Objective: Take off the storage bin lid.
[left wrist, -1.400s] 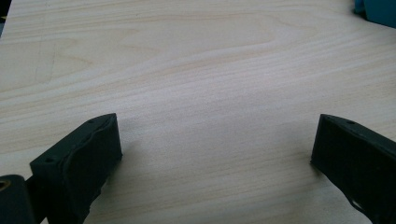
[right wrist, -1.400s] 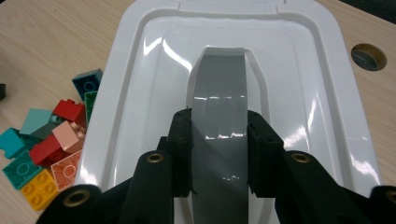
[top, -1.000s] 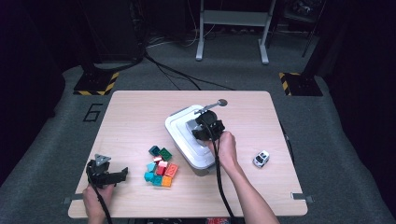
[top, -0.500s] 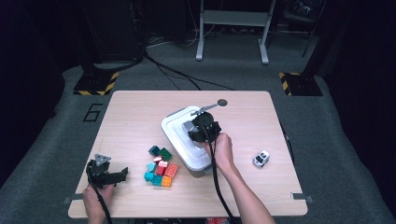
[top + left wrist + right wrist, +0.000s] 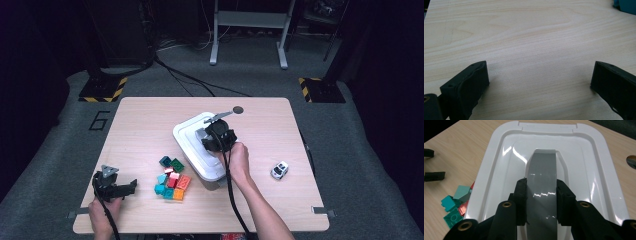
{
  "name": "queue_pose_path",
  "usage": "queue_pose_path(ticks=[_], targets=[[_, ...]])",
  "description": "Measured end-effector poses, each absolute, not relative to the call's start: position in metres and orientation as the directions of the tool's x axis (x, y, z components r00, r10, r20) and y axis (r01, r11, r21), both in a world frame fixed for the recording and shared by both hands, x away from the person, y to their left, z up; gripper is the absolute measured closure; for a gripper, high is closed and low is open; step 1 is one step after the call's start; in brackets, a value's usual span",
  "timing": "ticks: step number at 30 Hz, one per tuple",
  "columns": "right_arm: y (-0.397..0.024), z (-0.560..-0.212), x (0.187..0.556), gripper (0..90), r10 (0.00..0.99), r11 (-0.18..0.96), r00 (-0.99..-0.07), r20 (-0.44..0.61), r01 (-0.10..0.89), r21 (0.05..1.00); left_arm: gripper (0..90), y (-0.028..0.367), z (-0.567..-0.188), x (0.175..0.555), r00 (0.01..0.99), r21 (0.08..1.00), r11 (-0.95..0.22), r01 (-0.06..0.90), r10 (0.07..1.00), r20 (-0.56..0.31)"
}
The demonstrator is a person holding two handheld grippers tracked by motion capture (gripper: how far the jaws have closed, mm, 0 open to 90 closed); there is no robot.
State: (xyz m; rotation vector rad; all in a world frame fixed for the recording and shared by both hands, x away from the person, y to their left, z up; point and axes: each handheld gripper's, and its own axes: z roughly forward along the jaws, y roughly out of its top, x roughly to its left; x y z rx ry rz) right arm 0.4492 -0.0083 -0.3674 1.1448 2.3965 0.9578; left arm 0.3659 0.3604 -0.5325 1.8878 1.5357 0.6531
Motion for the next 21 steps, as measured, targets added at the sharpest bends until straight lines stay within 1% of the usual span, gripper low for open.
queue_pose_path(ticks=[2, 6, 21], targets=[[-0.007, -0.365, 0.448, 67.2, 0.775, 0.469, -0.632, -0.018, 0.556, 0.687, 1.5, 0.360, -0.533, 0.366, 0.202, 0.726, -0.138, 0.674, 0.979, -0.001], [-0.007, -0.359, 0.447, 67.2, 0.776, 0.467, -0.630, -0.026, 0.547, 0.694, 1.5, 0.360, -0.533, 0.366, 0.204, 0.723, -0.139, 0.677, 0.979, -0.003], [-0.025, -0.340, 0.447, 67.1, 0.779, 0.454, -0.626, -0.032, 0.528, 0.718, 1.5, 0.360, -0.533, 0.366, 0.204, 0.723, -0.139, 0.677, 0.979, -0.003]])
